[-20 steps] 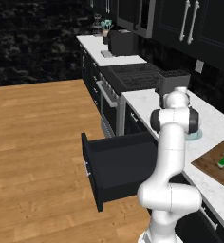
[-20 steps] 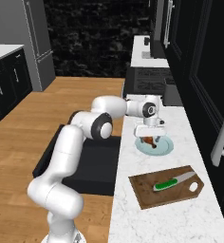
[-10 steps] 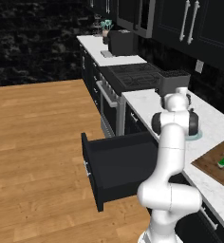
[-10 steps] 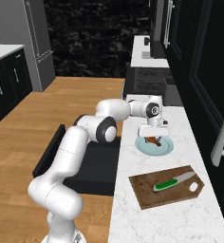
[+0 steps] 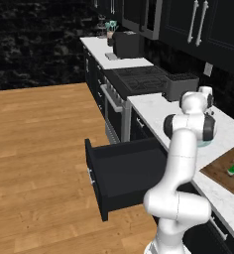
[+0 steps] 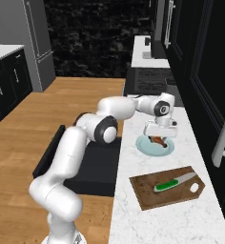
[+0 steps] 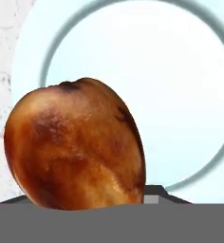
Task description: Pick up the knife from the drawer and place it on the cutting board. Then place the meat from the plate to the cutting board.
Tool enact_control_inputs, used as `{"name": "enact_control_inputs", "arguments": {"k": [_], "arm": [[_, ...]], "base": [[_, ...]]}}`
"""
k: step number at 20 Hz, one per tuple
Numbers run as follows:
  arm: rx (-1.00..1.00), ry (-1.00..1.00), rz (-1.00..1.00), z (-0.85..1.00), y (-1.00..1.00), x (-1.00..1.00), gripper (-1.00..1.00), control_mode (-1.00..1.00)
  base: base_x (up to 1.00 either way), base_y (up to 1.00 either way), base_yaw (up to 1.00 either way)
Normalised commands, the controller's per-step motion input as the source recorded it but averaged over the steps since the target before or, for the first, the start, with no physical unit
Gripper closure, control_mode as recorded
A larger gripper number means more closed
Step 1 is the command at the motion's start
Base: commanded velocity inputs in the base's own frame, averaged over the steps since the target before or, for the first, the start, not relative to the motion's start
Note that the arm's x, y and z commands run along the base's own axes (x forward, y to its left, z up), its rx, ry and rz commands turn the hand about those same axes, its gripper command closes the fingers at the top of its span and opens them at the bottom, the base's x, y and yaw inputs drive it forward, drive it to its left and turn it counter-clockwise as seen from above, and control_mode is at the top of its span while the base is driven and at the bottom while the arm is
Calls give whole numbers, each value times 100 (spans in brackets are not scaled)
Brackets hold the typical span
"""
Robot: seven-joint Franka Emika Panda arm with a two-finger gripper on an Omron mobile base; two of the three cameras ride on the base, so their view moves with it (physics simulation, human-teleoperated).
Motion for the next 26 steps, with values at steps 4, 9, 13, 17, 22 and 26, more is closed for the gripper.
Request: {"name": "enact_control_inputs", "arguments": {"k": [4, 9, 13, 17, 22, 26], "arm": [[6, -24, 5, 78, 1, -100, 100, -100], [0, -23, 2, 43, 14, -100, 100, -100], [0, -9, 4, 33, 50, -100, 100, -100], [-1, -12, 0, 9, 50, -100, 100, -100], [-1, -1, -37, 0, 4, -89, 100, -100], [0, 29, -82, -8, 3, -10, 100, -100]], "base": [[0, 0, 0], [0, 0, 0], [0, 0, 0], [0, 0, 0], [0, 0, 0], [0, 0, 0]]}}
